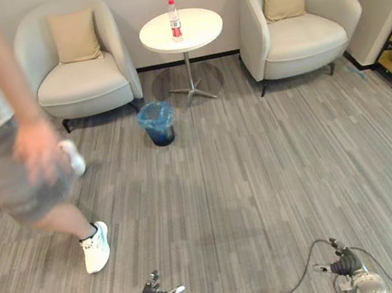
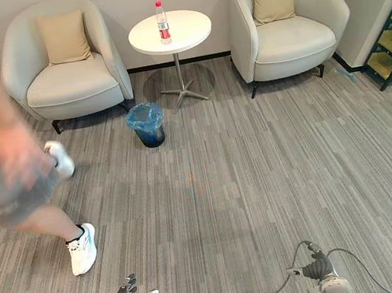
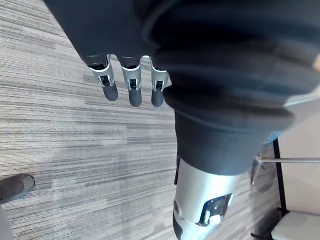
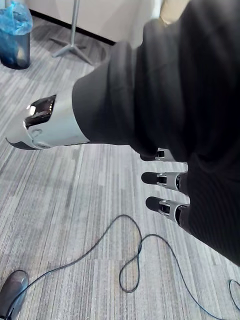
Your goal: Gather rubbish on tea table into small bin, then transfer packed bag to large trash can.
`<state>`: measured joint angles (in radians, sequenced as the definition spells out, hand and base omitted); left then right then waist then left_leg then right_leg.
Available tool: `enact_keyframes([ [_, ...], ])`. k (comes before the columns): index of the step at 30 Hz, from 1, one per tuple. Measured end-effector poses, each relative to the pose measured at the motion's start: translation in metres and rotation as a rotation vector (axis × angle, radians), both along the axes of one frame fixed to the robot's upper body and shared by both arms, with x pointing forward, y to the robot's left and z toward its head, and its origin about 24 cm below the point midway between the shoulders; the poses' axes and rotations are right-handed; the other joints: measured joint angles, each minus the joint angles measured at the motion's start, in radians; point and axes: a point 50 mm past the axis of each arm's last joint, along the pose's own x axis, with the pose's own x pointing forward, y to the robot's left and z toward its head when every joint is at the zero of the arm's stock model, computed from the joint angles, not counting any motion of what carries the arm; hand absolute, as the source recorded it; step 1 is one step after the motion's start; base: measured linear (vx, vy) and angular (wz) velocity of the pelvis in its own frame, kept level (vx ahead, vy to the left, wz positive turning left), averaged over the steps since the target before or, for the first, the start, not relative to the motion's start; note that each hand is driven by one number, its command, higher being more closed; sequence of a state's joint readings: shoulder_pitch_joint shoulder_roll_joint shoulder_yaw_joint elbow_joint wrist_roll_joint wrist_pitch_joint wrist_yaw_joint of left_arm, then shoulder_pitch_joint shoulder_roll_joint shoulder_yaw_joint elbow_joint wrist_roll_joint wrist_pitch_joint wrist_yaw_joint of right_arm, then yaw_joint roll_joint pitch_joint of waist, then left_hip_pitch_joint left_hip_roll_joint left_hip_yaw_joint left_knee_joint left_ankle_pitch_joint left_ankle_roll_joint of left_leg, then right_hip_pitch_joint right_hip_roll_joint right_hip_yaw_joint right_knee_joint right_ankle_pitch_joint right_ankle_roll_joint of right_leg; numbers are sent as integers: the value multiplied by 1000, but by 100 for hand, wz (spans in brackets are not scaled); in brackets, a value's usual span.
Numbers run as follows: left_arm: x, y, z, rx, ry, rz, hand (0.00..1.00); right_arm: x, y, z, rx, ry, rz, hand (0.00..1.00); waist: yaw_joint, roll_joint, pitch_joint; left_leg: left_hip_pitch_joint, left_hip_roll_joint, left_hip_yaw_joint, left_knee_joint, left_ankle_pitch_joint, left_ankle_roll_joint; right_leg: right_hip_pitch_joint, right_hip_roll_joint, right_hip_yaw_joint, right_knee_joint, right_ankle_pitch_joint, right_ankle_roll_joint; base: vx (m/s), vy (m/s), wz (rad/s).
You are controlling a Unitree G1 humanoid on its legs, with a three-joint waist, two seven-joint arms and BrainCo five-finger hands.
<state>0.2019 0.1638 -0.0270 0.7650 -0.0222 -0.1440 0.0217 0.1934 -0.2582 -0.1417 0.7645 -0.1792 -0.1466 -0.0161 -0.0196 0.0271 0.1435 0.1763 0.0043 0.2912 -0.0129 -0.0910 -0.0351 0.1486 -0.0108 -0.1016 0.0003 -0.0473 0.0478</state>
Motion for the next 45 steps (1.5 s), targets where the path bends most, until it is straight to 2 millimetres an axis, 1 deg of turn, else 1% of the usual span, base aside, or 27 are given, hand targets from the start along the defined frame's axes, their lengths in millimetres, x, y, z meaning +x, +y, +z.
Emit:
enact_keyframes([
  [3,-5,3,0,19,6,-3,0,-2,-5,2,-30,10,21,0,-3,-2,-1,-5,0,1,15,-8,-10,-12,-4,-4,15,-10,-9,-34,-15,0],
  [6,-8,10,0,35,14,14,0,-5,-9,2,-40,19,20,0,-6,-2,-1,-7,0,4,15,-8,-10,-15,-4,-5,16,-13,-15,-43,-25,-4],
  [11,-12,10,0,34,22,18,0,-7,-10,2,-35,21,6,0,-19,-1,-2,-8,2,6,16,-8,-9,-16,-2,-5,16,-13,-17,-51,-29,-1],
  [17,-12,11,0,35,22,24,0,-12,-11,1,8,5,-68,0,-19,-2,-9,-32,9,10,16,-6,-6,-42,7,-4,14,-6,-27,-35,-32,-3],
  [21,-12,14,1,37,15,47,0,-12,-17,3,21,-14,-135,0,-20,-1,-8,-48,14,9,26,-6,-5,-51,10,-6,11,-6,-28,-7,-42,1],
  [23,-10,15,3,39,0,52,0,-6,-18,4,33,-32,-153,0,-20,2,-8,-78,18,9,49,-17,11,-72,11,-7,13,-6,-28,-3,-16,1],
  [25,-5,14,6,36,-20,56,0,4,-15,6,44,-65,-172,0,-19,8,-7,-136,25,12,98,-39,43,-112,12,-4,22,-2,-33,-1,7,-5],
  [26,-5,14,6,34,-22,60,0,7,-14,7,45,-72,-173,0,-18,10,-6,-148,28,13,111,-47,51,-123,12,-3,32,-7,-32,22,31,-8],
  [27,-3,14,7,28,-31,67,0,13,-13,8,51,-86,-171,0,-18,11,-1,-173,32,17,150,-74,54,-157,7,1,94,-44,-26,45,43,-9],
  [28,-1,13,8,26,-40,67,0,17,-12,9,55,-94,-171,0,-17,9,8,-190,34,20,198,-115,55,-210,-7,6,215,-107,-8,43,55,-7],
  [29,-1,13,8,25,-40,67,0,17,-12,9,58,-96,-175,0,-17,8,10,-198,33,21,224,-137,56,-235,-17,7,281,-139,9,31,63,-11],
  [30,0,13,9,27,-44,68,0,19,-11,9,65,-97,-178,0,-15,4,18,-197,29,26,264,-178,65,-294,-42,-9,421,-180,31,48,73,-20],
  [31,-2,13,8,30,-38,70,0,23,-8,9,78,-106,-184,0,-15,10,23,-185,28,30,283,-207,72,-359,-68,-37,576,-186,37,79,75,-22],
  [32,-1,14,8,34,-37,70,0,24,-7,9,88,-112,-188,0,-17,6,32,-174,24,30,285,-215,74,-387,-81,-50,649,-194,38,183,77,-13],
  [33,0,15,9,40,-41,78,0,23,-3,7,97,-103,-188,0,-21,7,39,-147,18,29,281,-225,72,-428,-105,-79,714,-219,39,144,47,-2],
  [34,2,16,10,38,-47,84,0,22,-3,7,98,-101,-187,0,-22,8,51,-128,17,29,275,-224,73,-438,-114,-94,716,-232,42,211,47,3],
  [35,6,16,11,40,-59,87,0,22,-3,7,96,-101,-187,0,-24,10,65,-99,18,24,260,-226,70,-464,-127,-126,678,-236,39,296,12,19],
  [36,12,16,13,43,-76,90,0,24,-4,8,96,-104,-187,0,-34,19,76,-80,22,14,239,-227,67,-495,-131,-152,598,-226,34,377,-1,29],
  [37,16,15,14,42,-88,92,0,25,-4,8,94,-108,-186,0,-40,15,83,-66,26,7,225,-225,64,-508,-130,-160,544,-207,30,461,-46,43],
  [38,24,14,17,42,-108,87,0,29,-5,10,90,-120,-185,0,-52,18,104,-35,30,-12,194,-219,50,-530,-127,-180,412,-135,33,464,-98,52],
  [39,31,12,19,40,-126,77,0,31,-5,11,85,-124,-188,0,-62,15,116,-3,32,-33,156,-216,24,-546,-127,-180,294,-34,26,491,-124,58],
  [40,34,11,20,39,-132,73,0,31,-5,11,83,-125,-191,0,-70,14,119,13,34,-47,143,-217,11,-549,-124,-174,269,24,26,533,-183,67],
  [41,37,9,21,34,-138,69,0,31,-6,12,79,-128,-193,0,-81,22,118,32,52,-72,136,-228,-20,-560,-120,-158,313,95,-17,553,-235,51],
  [42,41,7,22,31,-147,66,0,32,-7,12,77,-131,-191,0,-81,30,116,32,69,-82,156,-233,-40,-585,-115,-155,401,44,-72,545,-257,38],
  [43,43,5,21,32,-147,55,0,39,-6,15,79,-148,-185,0,-78,32,120,16,90,-94,236,-228,-68,-599,-123,-163,501,-41,-85,544,-306,16],
  [44,43,3,21,31,-146,51,0,41,-5,16,80,-155,-183,0,-77,33,120,-2,105,-94,313,-223,-76,-590,-125,-171,532,-81,-93,570,-344,29],
  [45,42,-2,20,17,-143,51,0,44,-5,18,79,-164,-179,0,-79,48,124,-97,182,-82,614,-160,-122,-512,-104,-199,543,-156,-104,590,-359,29],
])
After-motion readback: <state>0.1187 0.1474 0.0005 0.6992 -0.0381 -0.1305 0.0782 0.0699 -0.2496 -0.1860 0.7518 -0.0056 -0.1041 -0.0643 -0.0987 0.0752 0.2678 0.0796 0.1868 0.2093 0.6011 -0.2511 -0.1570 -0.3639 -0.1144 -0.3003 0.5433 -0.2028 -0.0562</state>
